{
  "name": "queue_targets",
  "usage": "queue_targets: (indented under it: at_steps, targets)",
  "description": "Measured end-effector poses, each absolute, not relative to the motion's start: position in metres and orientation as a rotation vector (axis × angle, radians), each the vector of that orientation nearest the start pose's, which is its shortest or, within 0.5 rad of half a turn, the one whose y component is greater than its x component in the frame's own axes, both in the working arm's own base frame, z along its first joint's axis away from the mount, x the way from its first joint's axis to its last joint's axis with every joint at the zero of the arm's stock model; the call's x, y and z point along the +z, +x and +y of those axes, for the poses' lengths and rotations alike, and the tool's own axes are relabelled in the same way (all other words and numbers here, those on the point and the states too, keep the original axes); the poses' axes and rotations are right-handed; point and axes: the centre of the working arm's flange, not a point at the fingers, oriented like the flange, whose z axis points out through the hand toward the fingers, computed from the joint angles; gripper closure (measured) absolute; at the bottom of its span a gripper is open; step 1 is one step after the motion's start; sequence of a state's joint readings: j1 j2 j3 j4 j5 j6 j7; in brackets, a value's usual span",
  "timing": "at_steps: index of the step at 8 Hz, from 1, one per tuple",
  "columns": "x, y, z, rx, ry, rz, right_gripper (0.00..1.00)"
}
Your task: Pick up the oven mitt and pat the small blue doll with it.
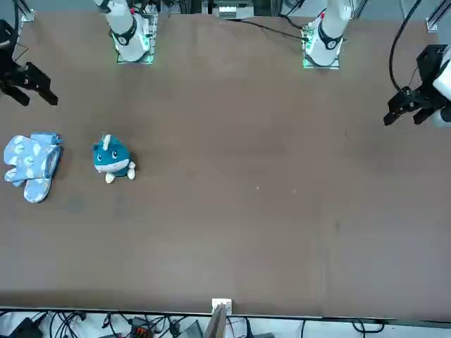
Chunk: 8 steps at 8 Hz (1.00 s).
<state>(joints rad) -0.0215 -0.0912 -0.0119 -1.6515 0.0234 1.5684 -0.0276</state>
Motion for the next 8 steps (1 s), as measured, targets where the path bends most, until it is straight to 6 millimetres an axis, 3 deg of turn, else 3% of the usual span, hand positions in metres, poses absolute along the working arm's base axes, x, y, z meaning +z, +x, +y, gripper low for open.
queue_targets:
  at_steps: [3,5,8]
  targets:
    - [0.635,0.524,-0.021,0.011,-3.177,0.007,0.0]
    - [0.623,0.538,-0.038,0.06,-3.27,0.028,0.0]
    - [0.564,0.57,-0.075,0.281,-3.504,0.024,0.0]
